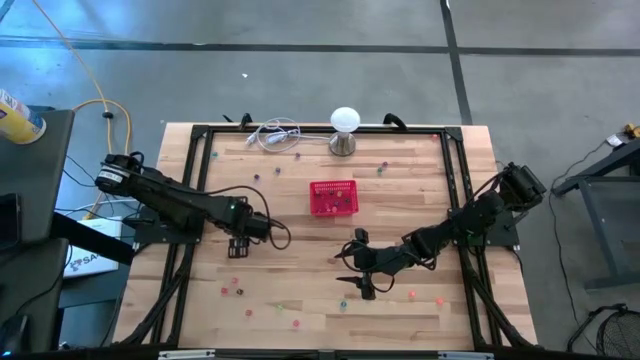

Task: Pick & Place Dice
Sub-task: Put the top black dice into the bin

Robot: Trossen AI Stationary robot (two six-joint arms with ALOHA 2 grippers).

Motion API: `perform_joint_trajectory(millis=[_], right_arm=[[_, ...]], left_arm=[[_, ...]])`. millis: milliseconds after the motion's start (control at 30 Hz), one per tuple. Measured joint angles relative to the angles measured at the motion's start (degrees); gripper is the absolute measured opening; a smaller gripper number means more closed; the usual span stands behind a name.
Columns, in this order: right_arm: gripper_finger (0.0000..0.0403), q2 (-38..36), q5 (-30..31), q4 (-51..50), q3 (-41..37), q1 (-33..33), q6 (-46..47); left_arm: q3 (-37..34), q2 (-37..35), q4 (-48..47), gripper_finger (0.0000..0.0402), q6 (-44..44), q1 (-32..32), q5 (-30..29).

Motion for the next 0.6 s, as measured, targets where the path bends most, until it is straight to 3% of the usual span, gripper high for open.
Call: perform_joint_trajectory(millis=[600], right_arm=[[0.027, 0.0, 0.3, -0.1, 0.0, 0.0, 0.0]], left_arm=[[-0.6, 0.0, 1.3, 0.0241, -0.8, 0.0, 0.0]])
